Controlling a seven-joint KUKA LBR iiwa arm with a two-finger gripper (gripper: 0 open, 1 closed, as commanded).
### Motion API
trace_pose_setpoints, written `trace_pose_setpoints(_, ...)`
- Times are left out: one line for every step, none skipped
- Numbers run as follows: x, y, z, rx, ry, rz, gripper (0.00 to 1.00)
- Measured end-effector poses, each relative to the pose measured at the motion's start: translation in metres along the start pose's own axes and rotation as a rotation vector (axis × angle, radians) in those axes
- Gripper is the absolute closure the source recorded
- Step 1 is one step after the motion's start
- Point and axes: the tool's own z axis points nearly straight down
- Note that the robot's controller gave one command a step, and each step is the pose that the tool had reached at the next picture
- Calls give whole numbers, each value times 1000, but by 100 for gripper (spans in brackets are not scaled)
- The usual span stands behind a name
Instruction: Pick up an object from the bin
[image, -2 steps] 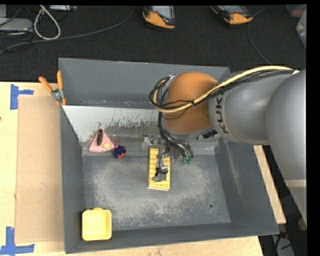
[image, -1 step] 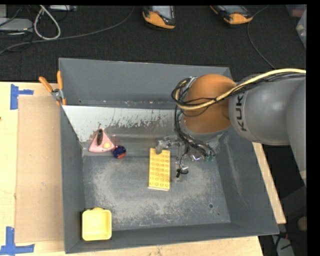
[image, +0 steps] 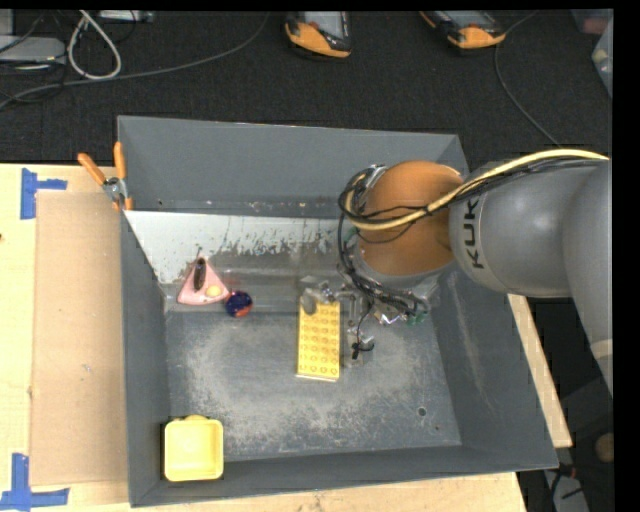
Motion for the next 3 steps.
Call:
trace_pose_setpoints(-2, 9, -1, 2, 7, -109, 100)
trace_pose_setpoints(-2, 9, -2, 2, 7, -107, 100)
trace_pose_setpoints(-1, 10, -14, 1, 9, -106, 100)
